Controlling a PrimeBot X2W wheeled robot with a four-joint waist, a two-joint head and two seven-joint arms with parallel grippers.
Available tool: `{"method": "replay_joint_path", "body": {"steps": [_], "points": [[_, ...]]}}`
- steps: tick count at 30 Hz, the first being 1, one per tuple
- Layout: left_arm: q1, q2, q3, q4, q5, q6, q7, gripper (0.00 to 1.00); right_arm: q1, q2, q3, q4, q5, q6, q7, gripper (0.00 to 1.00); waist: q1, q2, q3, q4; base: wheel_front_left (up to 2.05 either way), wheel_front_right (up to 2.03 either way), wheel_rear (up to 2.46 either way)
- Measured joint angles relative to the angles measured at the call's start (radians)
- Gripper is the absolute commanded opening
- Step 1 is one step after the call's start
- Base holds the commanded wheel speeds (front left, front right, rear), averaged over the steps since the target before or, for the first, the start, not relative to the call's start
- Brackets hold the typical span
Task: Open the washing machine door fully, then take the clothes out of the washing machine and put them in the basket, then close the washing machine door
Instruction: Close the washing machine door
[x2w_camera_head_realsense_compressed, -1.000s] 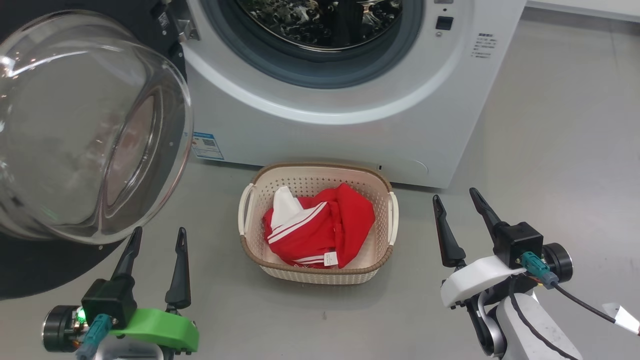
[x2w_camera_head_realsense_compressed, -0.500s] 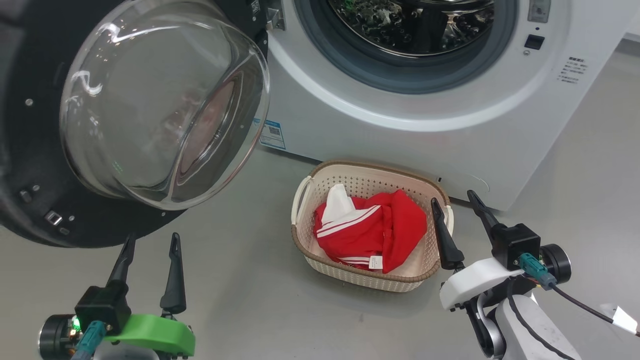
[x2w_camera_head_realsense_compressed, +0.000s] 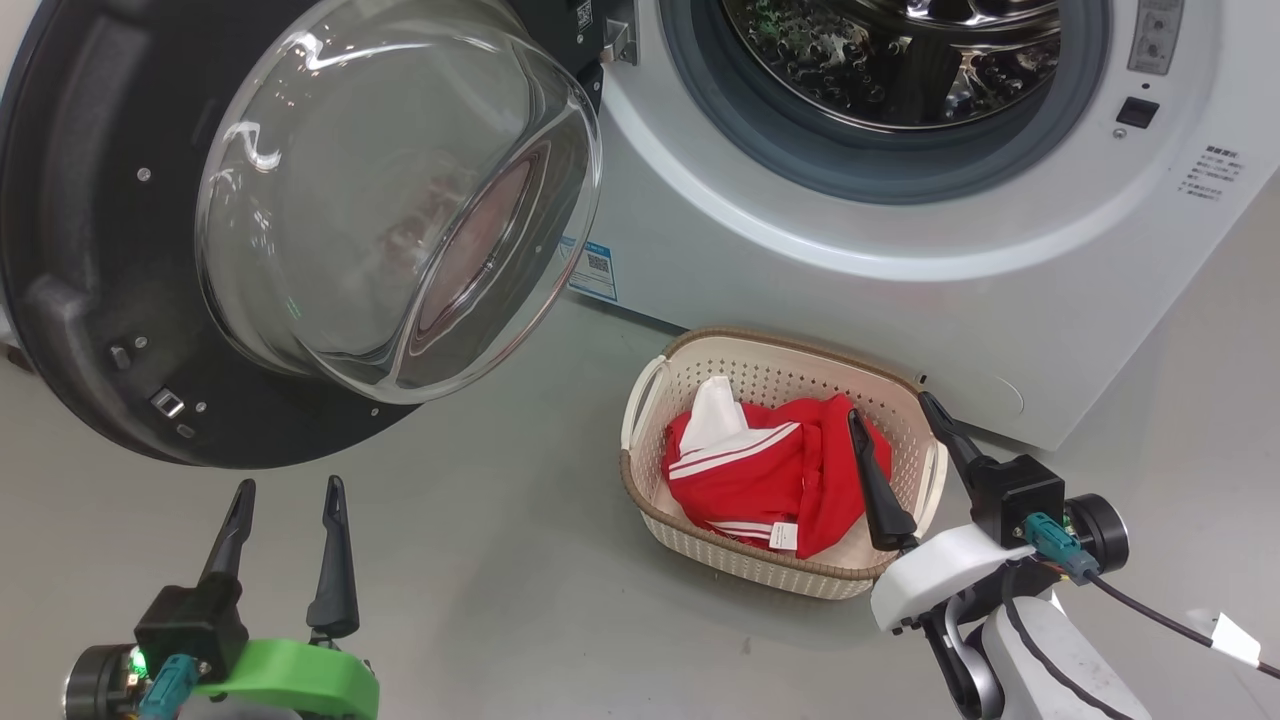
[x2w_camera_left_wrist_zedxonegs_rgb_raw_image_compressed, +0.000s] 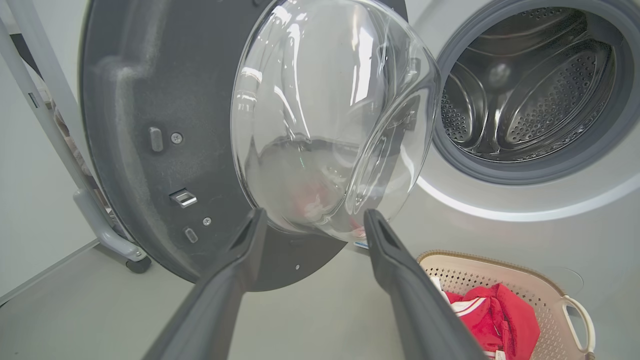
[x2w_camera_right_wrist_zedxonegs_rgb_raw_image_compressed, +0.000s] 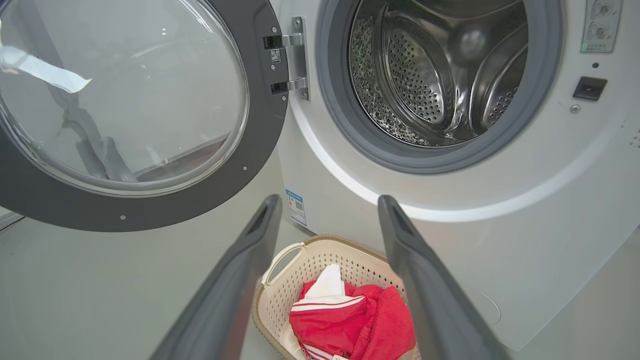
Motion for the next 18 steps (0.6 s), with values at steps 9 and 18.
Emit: {"method": "replay_joint_path", "body": {"steps": [9,18], "points": [[0.003,0.0,0.001,-0.003,0.0,0.004,-0.007,1.0,0.0,0.0,0.001,0.005,0.0,0.0,0.0,1.0,0.0,0.0,-0.005,0.001,0.0,0.0,0.0],[0.003,-0.001,0.004,-0.004,-0.015,0.004,-0.007,0.34,0.0,0.001,0.001,0.007,0.0,0.0,0.0,1.0,0.0,0.0,-0.012,0.002,0.0,0.0,0.0]]}}
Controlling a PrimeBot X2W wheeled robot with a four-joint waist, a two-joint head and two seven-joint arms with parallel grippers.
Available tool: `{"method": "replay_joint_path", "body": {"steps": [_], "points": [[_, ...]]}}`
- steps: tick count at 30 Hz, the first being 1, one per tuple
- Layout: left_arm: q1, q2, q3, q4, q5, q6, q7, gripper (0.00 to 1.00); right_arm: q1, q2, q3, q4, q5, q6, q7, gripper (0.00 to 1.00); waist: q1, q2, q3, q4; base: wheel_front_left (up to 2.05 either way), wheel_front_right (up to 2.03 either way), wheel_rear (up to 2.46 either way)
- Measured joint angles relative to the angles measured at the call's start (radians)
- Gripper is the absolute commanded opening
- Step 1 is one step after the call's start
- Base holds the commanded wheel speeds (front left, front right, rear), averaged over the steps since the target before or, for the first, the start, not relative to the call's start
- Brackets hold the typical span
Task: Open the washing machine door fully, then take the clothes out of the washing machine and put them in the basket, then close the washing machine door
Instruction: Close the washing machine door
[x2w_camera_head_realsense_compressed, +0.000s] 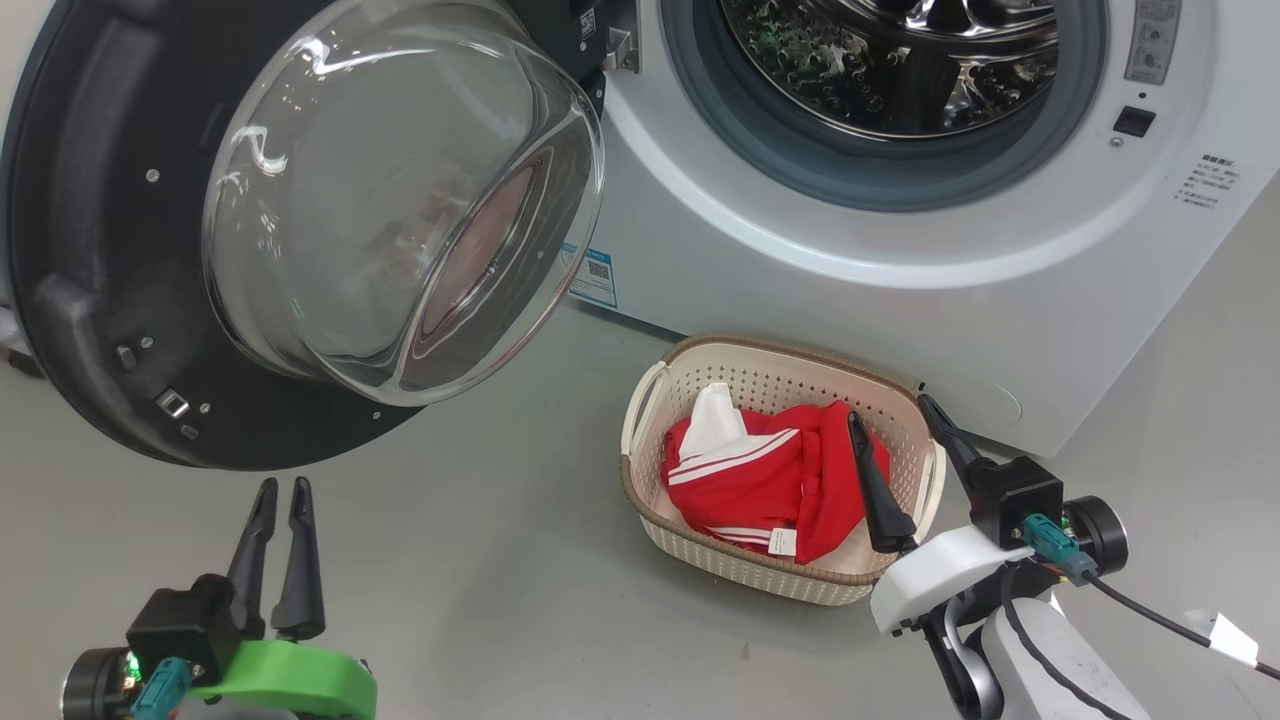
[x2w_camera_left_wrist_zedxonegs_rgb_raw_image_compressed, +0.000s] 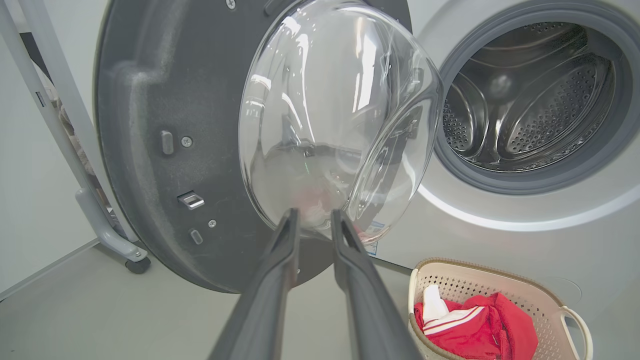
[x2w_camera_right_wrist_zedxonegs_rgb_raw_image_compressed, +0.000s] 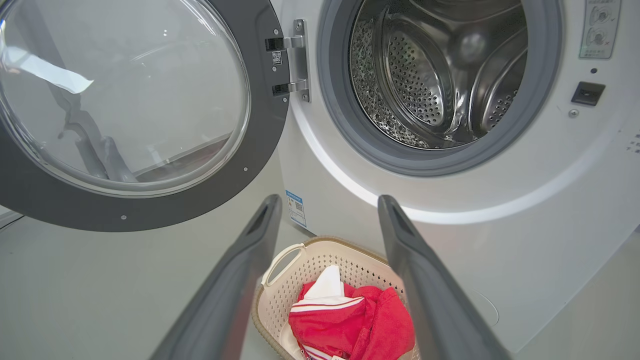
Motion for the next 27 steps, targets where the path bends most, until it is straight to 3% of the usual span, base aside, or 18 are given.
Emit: {"method": "replay_joint_path", "body": {"steps": [2,3,9,15,21,22,27], "points": [[0.0,0.0,0.0,0.0,-0.002,0.0,0.0,0.08,0.0,0.0,0.0,0.001,0.0,0.0,0.0,1.0,0.0,0.0,-0.002,0.001,0.0,0.0,0.0],[0.0,-0.001,0.001,-0.002,-0.003,0.0,-0.001,0.0,0.0,0.0,0.0,0.001,0.0,0.0,0.0,1.0,0.0,0.0,-0.002,0.001,0.0,0.0,0.0],[0.0,-0.006,0.007,-0.026,-0.058,-0.01,-0.012,0.0,0.0,0.001,-0.001,0.004,0.0,0.0,0.0,1.0,0.0,0.0,-0.007,0.006,0.0,0.0,0.0],[-0.002,-0.033,0.071,-0.103,-0.362,-0.097,-0.022,0.0,0.0,0.001,-0.002,0.013,0.0,0.0,0.0,1.0,0.0,0.0,-0.013,0.012,0.0,0.0,0.0],[-0.01,-0.038,0.209,-0.196,-0.736,-0.165,-0.042,0.0,0.0,0.003,-0.003,0.015,0.002,-0.004,0.0,1.0,0.0,0.0,-0.016,0.005,0.0,0.0,0.0],[-0.01,-0.038,0.209,-0.196,-0.736,-0.165,-0.042,0.0,0.0,0.003,-0.003,0.015,0.002,-0.004,0.0,1.0,0.0,0.0,-0.016,0.005,0.0,0.0,0.0],[-0.053,-0.043,0.32,-0.264,-0.989,-0.18,-0.062,0.0,0.0,0.004,-0.008,0.015,0.002,-0.006,0.0,1.0,0.0,0.0,-0.018,0.004,0.0,0.0,0.0]]}}
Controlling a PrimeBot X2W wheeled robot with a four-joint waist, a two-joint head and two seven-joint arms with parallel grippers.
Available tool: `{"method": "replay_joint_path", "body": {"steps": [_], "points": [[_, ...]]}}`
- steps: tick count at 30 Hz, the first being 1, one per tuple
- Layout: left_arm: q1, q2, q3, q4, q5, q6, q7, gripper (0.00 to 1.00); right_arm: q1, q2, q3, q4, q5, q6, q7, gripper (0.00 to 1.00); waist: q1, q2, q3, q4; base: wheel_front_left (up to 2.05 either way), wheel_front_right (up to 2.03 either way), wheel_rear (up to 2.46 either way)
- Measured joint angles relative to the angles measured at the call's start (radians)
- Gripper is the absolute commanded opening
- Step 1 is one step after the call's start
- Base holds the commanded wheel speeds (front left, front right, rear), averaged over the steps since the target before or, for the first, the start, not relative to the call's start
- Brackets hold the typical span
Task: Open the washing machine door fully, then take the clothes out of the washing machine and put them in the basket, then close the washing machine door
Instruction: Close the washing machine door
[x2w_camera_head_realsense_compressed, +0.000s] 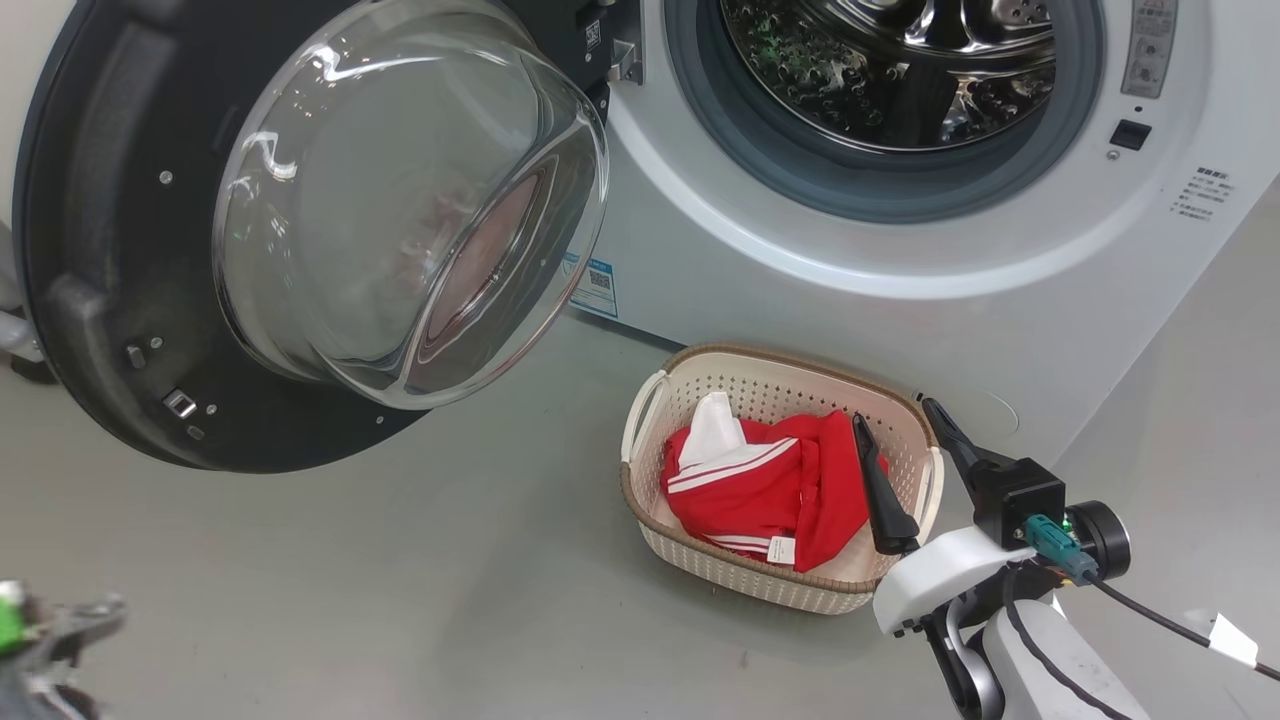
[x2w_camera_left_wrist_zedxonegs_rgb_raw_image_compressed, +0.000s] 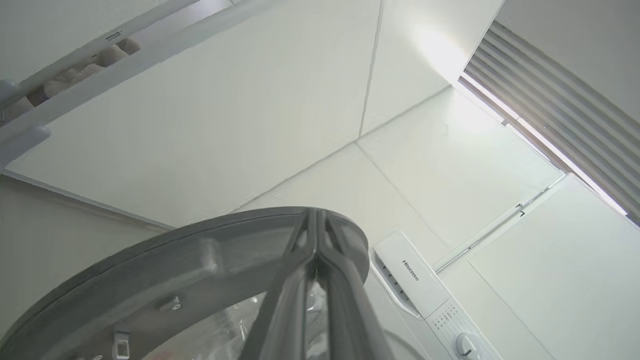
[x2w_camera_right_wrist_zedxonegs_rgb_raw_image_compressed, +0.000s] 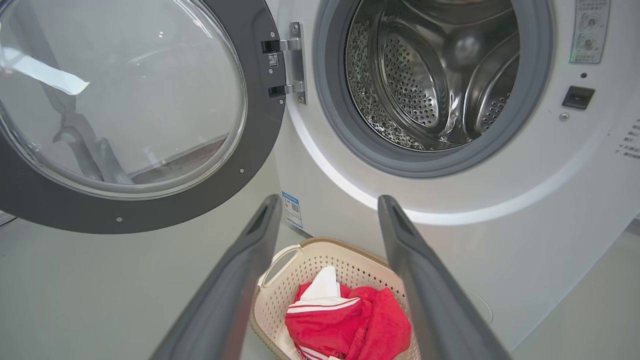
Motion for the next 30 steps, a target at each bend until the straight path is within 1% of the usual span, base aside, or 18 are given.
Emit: {"method": "replay_joint_path", "body": {"steps": [2,5,7,9,11,14,17,22,24,27,30], "points": [[-0.017,0.0,0.058,-0.022,-0.081,-0.006,0.0,0.0,0.0,0.0,-0.001,0.0,0.0,0.0,0.0,1.0,0.0,0.0,-0.001,0.0,0.0,0.0,0.0],[-0.034,0.0,0.125,-0.036,-0.157,-0.014,0.002,0.0,0.0,0.0,-0.002,0.0,0.0,-0.001,0.0,1.0,0.0,0.0,-0.002,0.0,0.0,0.0,0.0],[-0.053,0.0,0.168,-0.037,-0.205,-0.014,0.014,0.0,0.0,0.0,-0.004,0.0,0.0,-0.007,0.0,1.0,0.0,0.0,-0.002,0.001,0.0,0.0,0.0],[-0.071,0.026,0.197,-0.026,-0.239,-0.013,0.043,0.0,0.0,0.0,-0.004,0.0,0.0,-0.008,0.0,1.0,0.0,0.0,-0.001,0.001,0.0,0.0,0.0],[-0.088,0.068,0.222,0.003,-0.272,-0.011,0.073,0.0,0.0,0.0,-0.003,0.0,0.0,-0.008,0.0,1.0,0.0,0.0,0.0,0.001,0.0,0.0,0.0],[-0.11,0.131,0.253,0.062,-0.314,0.022,0.121,0.0,-0.001,0.0,0.003,0.0,0.0,-0.007,0.0,1.0,0.0,0.0,0.003,-0.002,0.0,0.0,0.0],[-0.134,0.18,0.273,0.134,-0.357,0.059,0.174,0.0,-0.003,0.0,0.014,0.0,0.0,-0.007,0.0,1.0,0.0,0.0,0.011,-0.009,0.0,0.0,0.0],[-0.173,0.229,0.271,0.24,-0.432,0.115,0.261,0.0,-0.007,0.001,0.019,0.0,-0.002,-0.007,0.0,1.0,0.0,0.0,0.026,-0.027,0.0,0.0,0.0],[-0.192,0.247,0.261,0.28,-0.442,0.136,0.292,0.0,-0.007,0.001,0.018,0.0,-0.003,-0.007,0.0,1.0,0.0,0.0,0.034,-0.035,0.0,0.0,0.0],[-0.215,0.28,0.255,0.331,-0.453,0.156,0.333,0.0,-0.009,0.001,0.021,0.001,-0.007,-0.007,0.0,1.0,0.0,0.0,0.045,-0.048,0.0,0.0,0.0],[-0.235,0.318,0.231,0.374,-0.453,0.165,0.374,0.0,-0.013,0.0,0.023,0.001,-0.009,-0.006,0.0,1.0,0.0,0.0,0.057,-0.06,0.0,0.0,0.0]]}}
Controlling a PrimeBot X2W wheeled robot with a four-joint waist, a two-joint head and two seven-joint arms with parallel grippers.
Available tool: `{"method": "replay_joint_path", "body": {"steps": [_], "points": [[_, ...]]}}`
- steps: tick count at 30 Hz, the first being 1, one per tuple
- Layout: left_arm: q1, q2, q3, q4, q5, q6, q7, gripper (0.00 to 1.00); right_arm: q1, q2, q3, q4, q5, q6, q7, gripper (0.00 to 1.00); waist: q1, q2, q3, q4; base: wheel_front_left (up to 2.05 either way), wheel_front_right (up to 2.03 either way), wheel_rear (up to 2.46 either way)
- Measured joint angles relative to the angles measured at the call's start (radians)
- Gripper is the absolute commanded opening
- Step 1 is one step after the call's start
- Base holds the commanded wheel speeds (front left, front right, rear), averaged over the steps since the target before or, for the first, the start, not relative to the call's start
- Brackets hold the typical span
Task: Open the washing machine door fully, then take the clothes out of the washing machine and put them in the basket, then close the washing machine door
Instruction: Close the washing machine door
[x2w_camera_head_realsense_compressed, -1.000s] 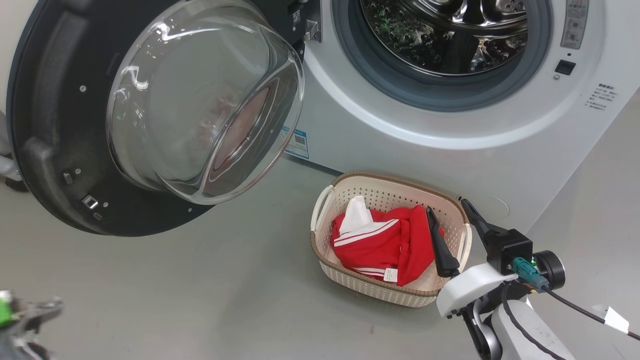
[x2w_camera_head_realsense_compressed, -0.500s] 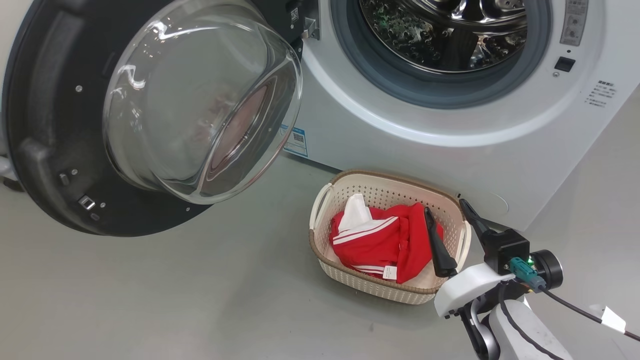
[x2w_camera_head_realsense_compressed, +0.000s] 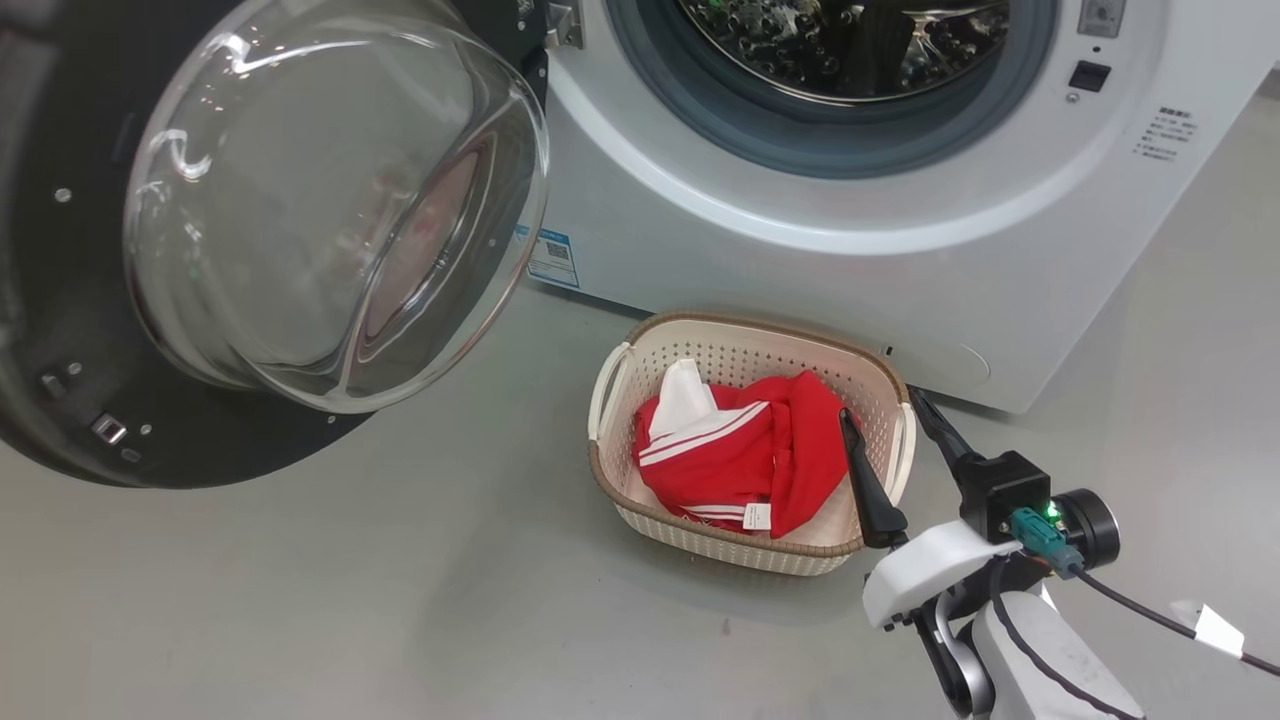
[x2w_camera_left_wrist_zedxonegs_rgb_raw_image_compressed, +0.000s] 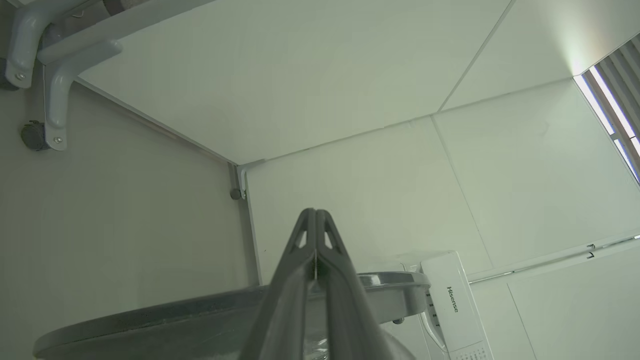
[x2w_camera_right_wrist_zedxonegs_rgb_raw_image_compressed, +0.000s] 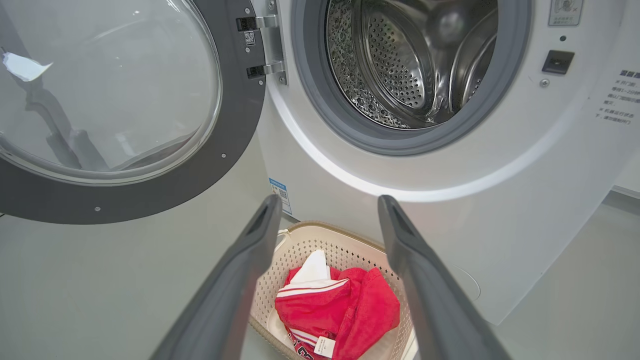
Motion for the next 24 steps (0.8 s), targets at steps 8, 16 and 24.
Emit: {"method": "replay_joint_path", "body": {"steps": [8,16,24], "points": [[-0.057,0.058,-0.034,0.116,-0.002,0.009,0.084,0.0,-0.037,0.0,0.012,0.002,-0.006,0.009,0.0,1.0,0.0,0.0,0.027,-0.043,0.0,0.0,0.0],[-0.106,0.083,-0.08,0.193,-0.009,0.008,0.158,0.0,-0.041,-0.003,0.001,0.002,-0.006,0.008,0.0,1.0,0.0,0.0,0.048,-0.079,0.0,0.0,0.0],[-0.131,0.101,-0.108,0.257,-0.009,-0.026,0.207,0.0,-0.045,-0.007,-0.009,0.002,-0.006,0.008,0.0,1.0,0.0,0.0,0.058,-0.085,0.0,0.0,0.0]]}}
